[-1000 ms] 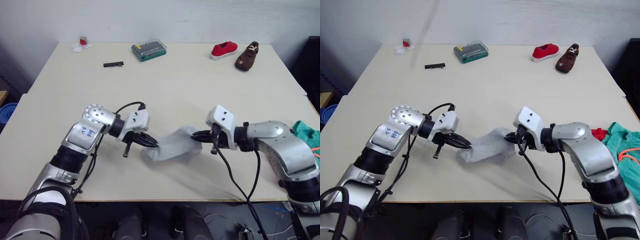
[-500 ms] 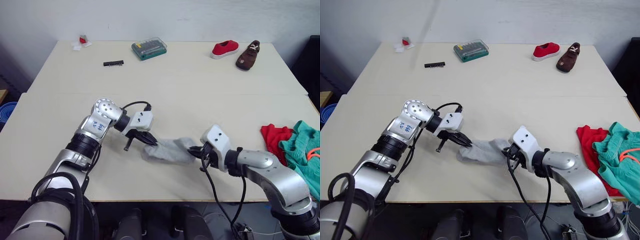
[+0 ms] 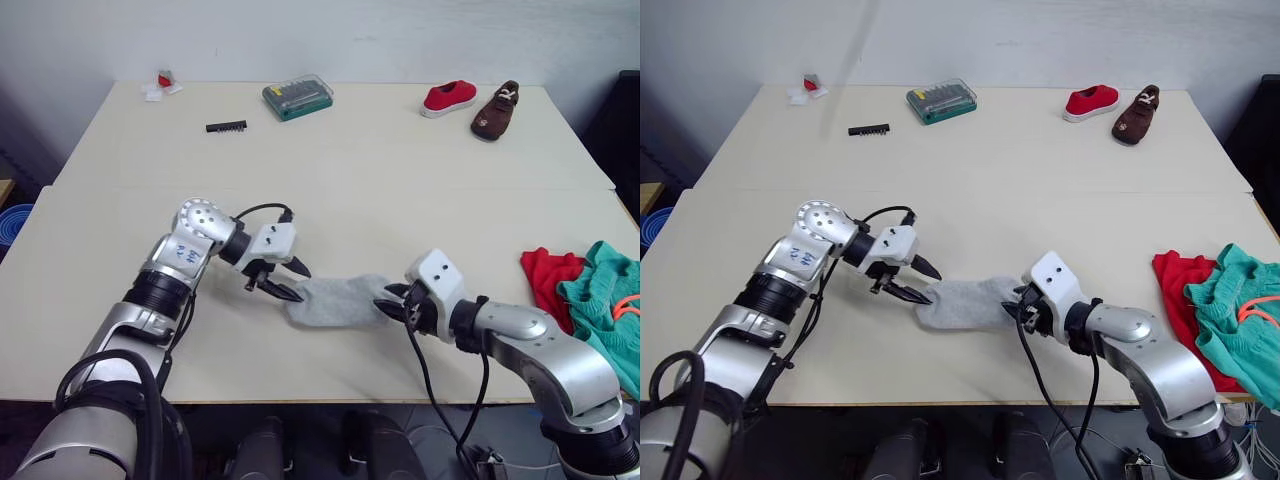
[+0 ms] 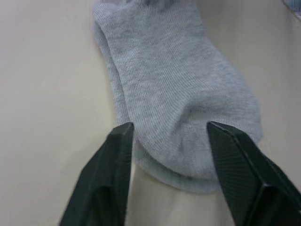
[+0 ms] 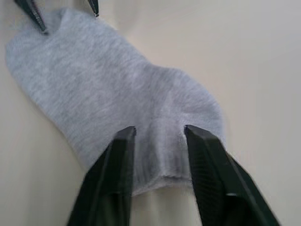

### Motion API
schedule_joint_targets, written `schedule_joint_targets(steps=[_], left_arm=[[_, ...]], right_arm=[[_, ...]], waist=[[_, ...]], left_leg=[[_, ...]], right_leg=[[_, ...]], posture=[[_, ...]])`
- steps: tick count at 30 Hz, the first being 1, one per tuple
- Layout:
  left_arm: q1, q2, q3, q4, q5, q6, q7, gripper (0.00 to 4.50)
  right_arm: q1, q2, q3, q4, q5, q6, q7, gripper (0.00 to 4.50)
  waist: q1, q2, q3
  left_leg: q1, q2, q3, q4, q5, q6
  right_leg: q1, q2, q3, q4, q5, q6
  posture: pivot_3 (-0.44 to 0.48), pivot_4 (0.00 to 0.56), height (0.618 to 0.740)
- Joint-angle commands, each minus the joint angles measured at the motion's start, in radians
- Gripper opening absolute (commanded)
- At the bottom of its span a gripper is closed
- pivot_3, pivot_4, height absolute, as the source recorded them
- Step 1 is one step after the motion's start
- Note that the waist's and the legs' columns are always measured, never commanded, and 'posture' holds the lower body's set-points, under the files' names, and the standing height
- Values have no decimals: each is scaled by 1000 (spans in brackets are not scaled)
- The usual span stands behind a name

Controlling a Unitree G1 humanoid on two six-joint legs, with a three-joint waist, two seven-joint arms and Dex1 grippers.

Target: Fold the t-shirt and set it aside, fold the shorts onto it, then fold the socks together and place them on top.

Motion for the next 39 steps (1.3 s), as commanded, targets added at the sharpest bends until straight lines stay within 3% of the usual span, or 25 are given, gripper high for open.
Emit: schedule_joint_targets(steps=[1, 3, 6, 9, 14, 19, 21, 26, 32, 39], left_arm=[[41, 29, 104, -176, -120, 189, 24, 3802], [78, 36, 146, -257, -172, 304, 60, 4427], [139, 44, 183, -361, -218, 415, 114, 4427], [197, 46, 213, -465, -274, 527, 170, 3812], [266, 38, 172, -568, -272, 587, 251, 2206], [269, 0, 118, -569, -254, 601, 321, 706], [274, -12, 56, -528, -191, 563, 351, 88], [281, -20, -43, -408, -61, 435, 394, 37], [288, 22, -59, -305, 29, 308, 420, 37], [300, 34, -14, -333, -49, 306, 374, 37]], right_arm=[[-17, -35, -84, -89, 86, -2, 50, 2784], [-11, -56, -111, -101, 117, -20, 78, 2784], [-6, -81, -130, -93, 148, -45, 107, 2784], [-16, -95, -122, -62, 153, -75, 128, 1838], [-47, -65, -46, 13, 118, -126, 109, 49], [-52, -47, 78, 117, 5, -235, 94, 0], [-56, -24, 132, 179, -40, -279, 88, 0], [-48, -18, 213, 308, -171, -373, 66, 0], [-10, -46, 114, 347, -191, -404, 46, 0], [-18, -43, -34, 217, -41, -341, 97, 0]], waist=[[0, 0, 0], [1, 0, 0], [1, 0, 0], [1, 0, 0], [0, 0, 0], [2, 0, 0], [3, 0, 0], [3, 0, 0], [2, 0, -1], [-10, 0, -1]], left_leg=[[0, 0, 0, 0, 0, 0], [0, 0, 0, 0, 0, 0], [0, 0, -1, 0, 0, 0], [0, 0, -1, 0, 0, 0], [0, 0, 0, 1, 1, 0], [0, 0, 0, 1, 1, -1], [1, -1, 0, 1, 1, -1], [0, -1, 0, 1, 1, 0], [12, -1, 0, -1, 1, -1], [15, 0, 0, -3, 0, -2]], right_leg=[[0, 0, 0, 0, 0, 0], [0, 0, 0, 0, 0, 0], [1, 0, 0, 0, 0, 1], [1, 0, 0, 0, 0, 1], [1, 0, 1, 0, 0, 1], [1, 0, 1, 1, 0, 1], [1, 0, 1, 1, 0, 1], [1, 0, 1, 1, 0, 1], [12, -1, 1, -1, 0, 1], [12, -2, 2, 2, 0, 0]], posture=[[0, 150, 740], [0, 150, 740], [0, 150, 740], [0, 150, 740], [0, 150, 740], [0, 150, 740], [0, 150, 740], [0, 150, 740], [0, 150, 740], [0, 150, 740]])
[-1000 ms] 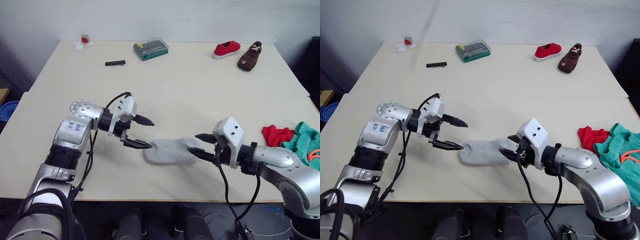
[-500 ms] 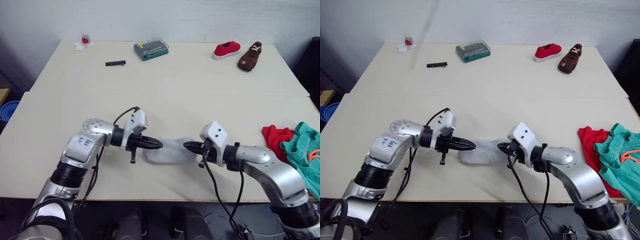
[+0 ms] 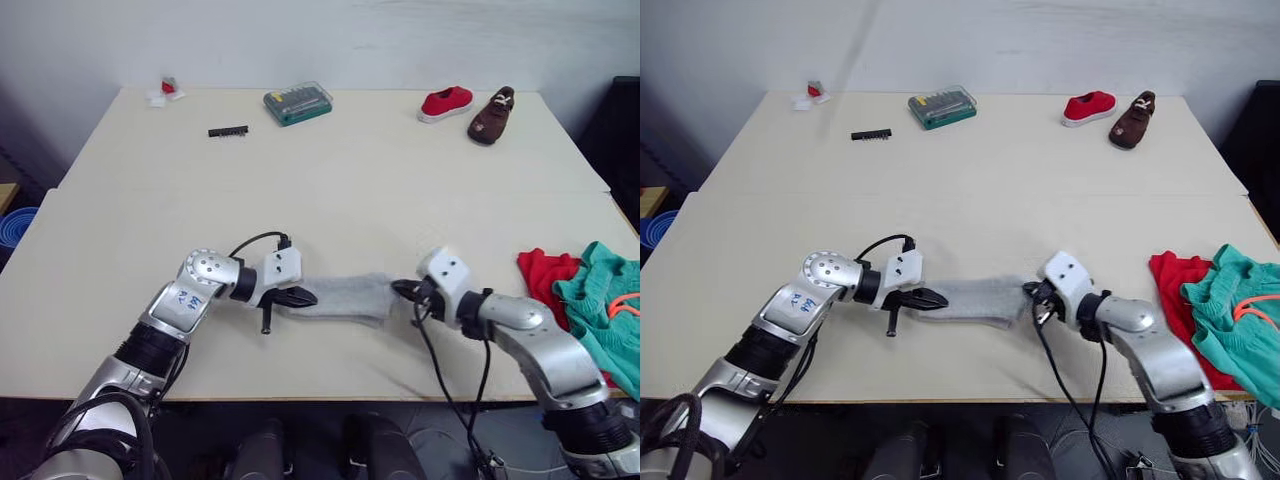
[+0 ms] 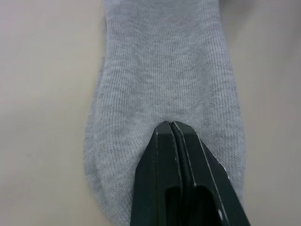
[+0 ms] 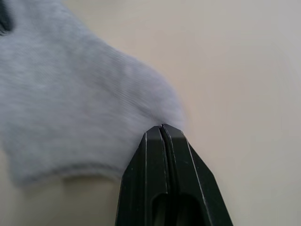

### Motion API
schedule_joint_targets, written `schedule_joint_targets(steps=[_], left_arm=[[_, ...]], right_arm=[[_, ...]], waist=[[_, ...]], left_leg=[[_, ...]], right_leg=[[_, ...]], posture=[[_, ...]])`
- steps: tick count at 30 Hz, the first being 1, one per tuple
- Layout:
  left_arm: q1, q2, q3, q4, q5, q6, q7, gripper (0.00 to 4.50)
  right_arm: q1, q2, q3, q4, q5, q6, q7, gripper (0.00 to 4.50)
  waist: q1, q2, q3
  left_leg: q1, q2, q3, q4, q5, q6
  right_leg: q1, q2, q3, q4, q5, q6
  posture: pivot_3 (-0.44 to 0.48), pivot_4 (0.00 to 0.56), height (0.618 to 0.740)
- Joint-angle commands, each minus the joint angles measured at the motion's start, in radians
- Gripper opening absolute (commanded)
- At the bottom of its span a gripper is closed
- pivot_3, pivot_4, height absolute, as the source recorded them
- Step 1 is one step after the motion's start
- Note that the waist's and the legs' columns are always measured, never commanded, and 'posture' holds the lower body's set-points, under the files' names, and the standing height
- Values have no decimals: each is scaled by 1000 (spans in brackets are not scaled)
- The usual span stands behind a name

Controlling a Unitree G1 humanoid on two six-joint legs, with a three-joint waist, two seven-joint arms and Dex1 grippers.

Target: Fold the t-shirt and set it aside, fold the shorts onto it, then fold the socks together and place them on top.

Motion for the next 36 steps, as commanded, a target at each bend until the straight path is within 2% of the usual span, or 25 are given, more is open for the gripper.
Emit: schedule_joint_targets(steps=[1, 8, 14, 22, 28, 31, 36], left_arm=[[28, 3, 29, -11, -22, 55, -10, 37], [26, -36, 55, -59, -47, 88, -1, 37], [18, -24, 59, -23, -26, 74, 0, 37], [49, 19, 85, 24, -1, 32, 17, 37], [74, 28, 182, -75, -91, 136, 38, 37], [88, 36, 214, -124, -116, 181, 51, 37], [115, 60, 239, -182, -134, 233, 71, 37]], right_arm=[[-48, 22, -62, -125, 102, 44, 16, 0], [-87, 34, 62, -187, 105, 67, 40, 0], [-34, 5, 209, -48, -69, -43, 32, 0], [59, -69, 135, -52, -82, -111, 78, 0], [-67, 25, 58, -111, 55, -36, 76, 0], [-113, 60, 99, -84, 54, -24, 88, 0], [-128, 73, 223, 35, -51, -100, 114, 0]], waist=[[-7, 0, 0], [-7, 0, 0], [0, 0, 0], [9, -1, -1], [-4, -1, 0], [-4, -1, 0], [-1, -1, 0]], left_leg=[[0, 0, 0, 0, 0, 0], [-1, 0, 0, 0, 0, -1], [-2, 0, 0, 0, 0, 0], [-1, 0, 0, 0, 0, 0], [-1, 1, 0, 0, 0, -1], [-1, 1, 0, -1, 0, -1], [-3, 1, 0, -1, 0, -1]], right_leg=[[-1, 0, 0, 1, 0, 0], [-1, 1, -1, 0, -1, -1], [-2, 1, -1, -2, -1, -1], [0, 0, -1, -2, -1, -1], [-2, 1, 0, 0, -1, -1], [-2, 1, -1, 0, -1, -1], [-2, 1, -1, -3, -1, -1]], posture=[[0, 150, 740], [0, 150, 740], [0, 150, 740], [0, 150, 740], [0, 150, 740], [0, 150, 740], [0, 150, 740]])
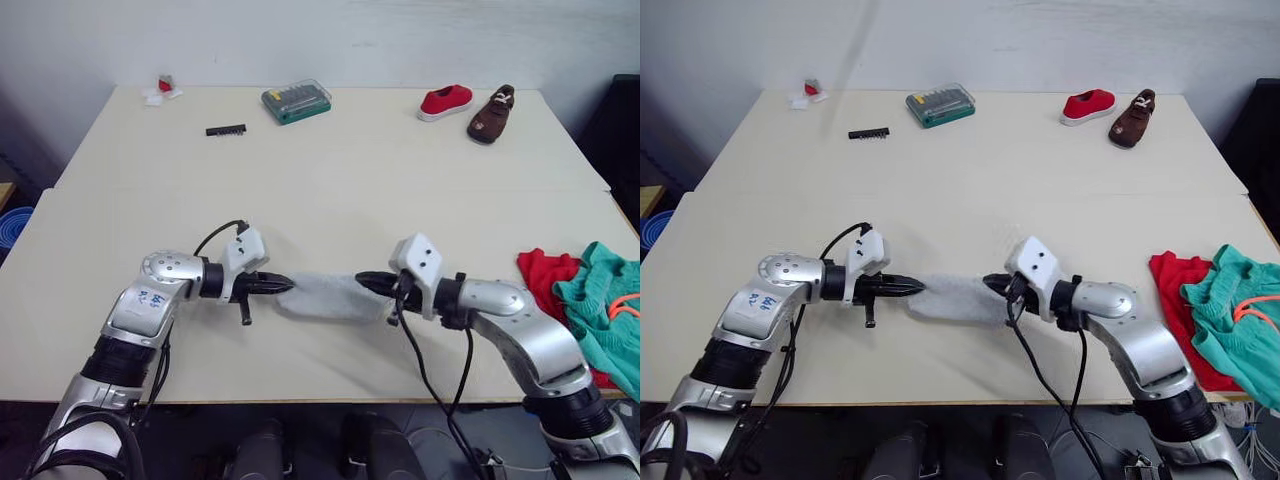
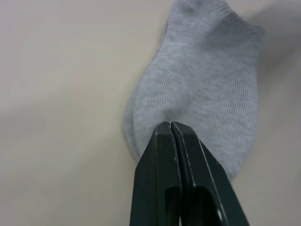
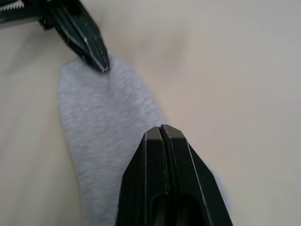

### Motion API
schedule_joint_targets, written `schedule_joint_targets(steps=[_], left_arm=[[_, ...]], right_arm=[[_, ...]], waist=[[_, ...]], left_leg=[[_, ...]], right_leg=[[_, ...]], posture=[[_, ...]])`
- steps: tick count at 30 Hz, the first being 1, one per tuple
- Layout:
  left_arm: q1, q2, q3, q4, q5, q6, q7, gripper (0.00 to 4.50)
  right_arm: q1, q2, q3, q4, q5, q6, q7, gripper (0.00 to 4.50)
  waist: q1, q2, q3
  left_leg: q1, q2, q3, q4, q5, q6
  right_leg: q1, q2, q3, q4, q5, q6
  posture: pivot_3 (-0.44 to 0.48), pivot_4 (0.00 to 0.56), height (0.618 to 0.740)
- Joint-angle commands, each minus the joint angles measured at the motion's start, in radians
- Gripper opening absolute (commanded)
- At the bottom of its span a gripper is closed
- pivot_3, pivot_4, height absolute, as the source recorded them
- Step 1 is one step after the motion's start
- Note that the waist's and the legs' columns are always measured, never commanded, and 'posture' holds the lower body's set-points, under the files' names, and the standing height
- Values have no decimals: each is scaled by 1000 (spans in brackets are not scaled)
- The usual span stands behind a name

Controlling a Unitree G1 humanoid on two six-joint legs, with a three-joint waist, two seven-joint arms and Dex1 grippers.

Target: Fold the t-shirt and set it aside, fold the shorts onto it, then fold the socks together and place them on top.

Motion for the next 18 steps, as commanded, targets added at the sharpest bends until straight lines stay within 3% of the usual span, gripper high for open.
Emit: schedule_joint_targets(steps=[1, 2, 5, 11, 14, 17, 18], left_arm=[[10, 19, 36, -62, -26, 36, 17, 37], [16, 25, 45, -73, -38, 61, 21, 37], [49, 49, 104, -132, -119, 223, 32, 604], [138, 57, 223, -245, -268, 543, 122, 2485], [184, -90, 394, -265, -355, 786, 278, 3411], [197, -198, 456, -294, -371, 894, 381, 4333], [188, -242, 485, -291, -370, 928, 422, 4459]], right_arm=[[-6, 5, 59, 70, -69, -61, 16, 0], [-6, 5, 74, 92, -87, -71, 18, 0], [-7, 5, 108, 154, -141, -116, 20, 0], [-1, 17, 105, 155, -145, -129, 38, 0], [11, 18, 101, 136, -144, -123, 40, 0], [15, 20, 98, 131, -146, -121, 40, 0], [16, 21, 96, 128, -146, -119, 40, 0]], waist=[[3, 0, 0], [4, 0, 0], [3, 0, 0], [-9, 0, 0], [-9, 0, 0], [-6, -1, -1], [-4, -1, -1]], left_leg=[[0, 0, 0, 0, 0, 0], [-1, 0, 0, 0, 0, 0], [0, 0, 0, 0, 0, 0], [1, 0, 0, 0, 0, -1], [1, 0, 0, 0, 0, -1], [1, 0, -1, 0, 0, -1], [2, 0, -1, 0, 0, -1]], right_leg=[[0, 0, 0, 0, 0, 0], [0, 0, 0, 0, 0, 0], [0, 0, 0, 0, 0, 0], [0, 0, 0, 1, 0, 0], [1, 0, 0, 1, 0, 0], [2, 0, 0, 1, 0, 0], [2, 0, 0, 1, 0, 0]], posture=[[0, 150, 740], [0, 150, 740], [0, 150, 740], [0, 150, 740], [0, 150, 740], [0, 150, 740], [0, 150, 740]])
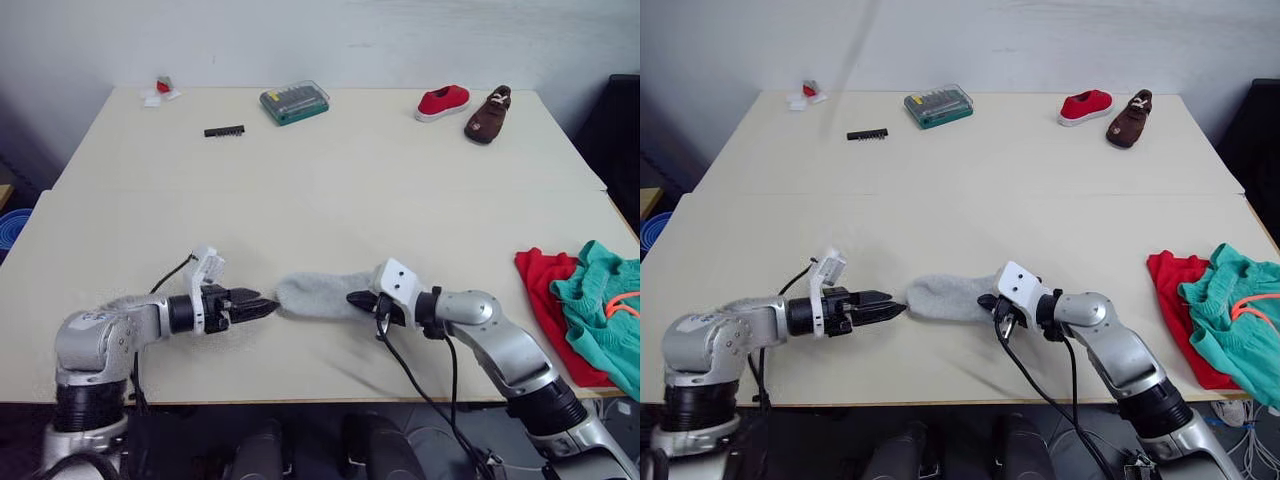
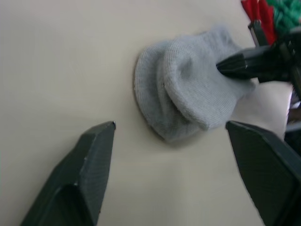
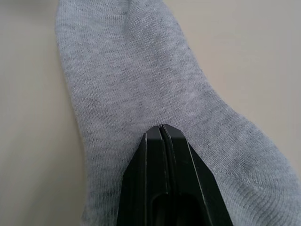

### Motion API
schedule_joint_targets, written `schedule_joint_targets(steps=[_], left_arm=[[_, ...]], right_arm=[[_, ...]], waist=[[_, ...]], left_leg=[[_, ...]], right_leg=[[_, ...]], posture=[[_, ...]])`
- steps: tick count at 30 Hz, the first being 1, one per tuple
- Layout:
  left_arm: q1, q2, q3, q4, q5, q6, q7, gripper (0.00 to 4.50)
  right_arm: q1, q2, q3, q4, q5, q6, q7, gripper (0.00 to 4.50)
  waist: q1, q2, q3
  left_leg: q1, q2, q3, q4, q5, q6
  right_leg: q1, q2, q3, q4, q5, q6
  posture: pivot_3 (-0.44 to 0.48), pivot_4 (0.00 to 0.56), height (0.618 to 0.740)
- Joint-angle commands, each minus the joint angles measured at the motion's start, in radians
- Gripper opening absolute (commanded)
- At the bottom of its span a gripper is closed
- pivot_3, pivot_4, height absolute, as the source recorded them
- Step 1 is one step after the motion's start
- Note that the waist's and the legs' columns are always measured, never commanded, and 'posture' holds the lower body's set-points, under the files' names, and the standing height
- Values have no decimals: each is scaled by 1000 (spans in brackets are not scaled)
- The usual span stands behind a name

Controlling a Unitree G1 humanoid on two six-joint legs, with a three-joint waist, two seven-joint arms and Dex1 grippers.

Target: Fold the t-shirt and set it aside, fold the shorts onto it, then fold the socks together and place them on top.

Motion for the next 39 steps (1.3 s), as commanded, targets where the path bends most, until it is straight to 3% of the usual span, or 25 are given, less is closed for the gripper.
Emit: schedule_joint_targets(steps=[1, 8, 14, 17, 29, 39], left_arm=[[-8, -109, 77, -19, -18, 131, 133, 4459], [-59, -234, 161, 29, -45, 263, 229, 4459], [-139, -190, 81, 175, -65, 269, 256, 4459], [-159, -156, 32, 227, -84, 269, 242, 3832], [-208, -107, -61, 317, -165, 269, 213, 12], [-250, -101, -51, 328, -166, 269, 231, 12]], right_arm=[[18, 4, 5, -11, -10, 18, 4, 0], [31, 4, -6, -25, -10, 25, 2, 0], [40, 9, -8, -31, -11, 27, -3, 0], [46, 12, -11, -34, -13, 27, -8, 0], [84, 2, -33, -71, -16, 42, -23, 0], [90, -4, -43, -77, -20, 44, -20, 0]], waist=[[4, 1, -1], [18, 1, -2], [21, 1, -3], [21, 1, -3], [21, 1, -3], [24, 1, -3]], left_leg=[[1, 0, 0, 0, 0, 0], [3, 0, 0, 0, -1, -2], [3, -1, 0, 0, -2, -3], [3, -1, 0, 0, -5, -8], [2, -1, 0, -1, -5, -7], [2, -1, 0, -1, -6, -9]], right_leg=[[1, 0, 0, 0, 0, 0], [1, 0, 0, 0, 0, 0], [2, 0, 0, 0, 0, 0], [2, -1, 0, 0, 0, 0], [1, -1, 0, -2, 0, 0], [1, -1, 0, -2, 0, 0]], posture=[[0, 150, 740], [0, 150, 740], [0, 150, 740], [0, 150, 740], [0, 150, 740], [0, 150, 740]])
